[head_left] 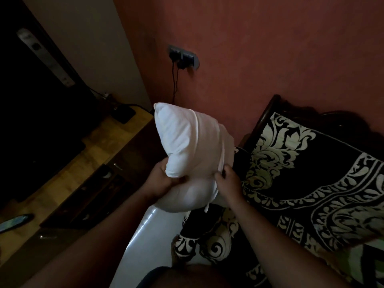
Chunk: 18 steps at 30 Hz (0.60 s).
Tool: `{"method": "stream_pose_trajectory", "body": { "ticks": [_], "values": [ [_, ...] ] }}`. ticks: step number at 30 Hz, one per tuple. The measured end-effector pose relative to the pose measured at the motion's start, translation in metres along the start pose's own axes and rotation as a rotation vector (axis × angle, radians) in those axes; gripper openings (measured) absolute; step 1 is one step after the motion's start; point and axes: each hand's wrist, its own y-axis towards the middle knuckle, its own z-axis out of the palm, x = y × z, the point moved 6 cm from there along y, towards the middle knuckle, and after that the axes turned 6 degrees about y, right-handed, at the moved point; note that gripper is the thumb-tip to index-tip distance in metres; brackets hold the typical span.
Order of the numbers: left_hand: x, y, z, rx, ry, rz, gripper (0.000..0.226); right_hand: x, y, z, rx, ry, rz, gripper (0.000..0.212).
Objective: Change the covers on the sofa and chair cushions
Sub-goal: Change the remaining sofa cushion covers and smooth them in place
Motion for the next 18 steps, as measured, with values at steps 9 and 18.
{"method": "stream_pose_trajectory", "body": {
  "ticks": [9, 18],
  "values": [
    [0.017, -0.016, -0.018, 0.061, 0.398, -0.107, 0.098, -0.012, 0.022, 0.002, -0.066, 0.189, 0.052, 0.022],
    [0.002, 0.013, -0.037, 0.036, 0.453, -0.486, 0.126, -0.022, -0.021, 0.023, -0.030, 0.212, -0.140, 0.021]
  ]
}}
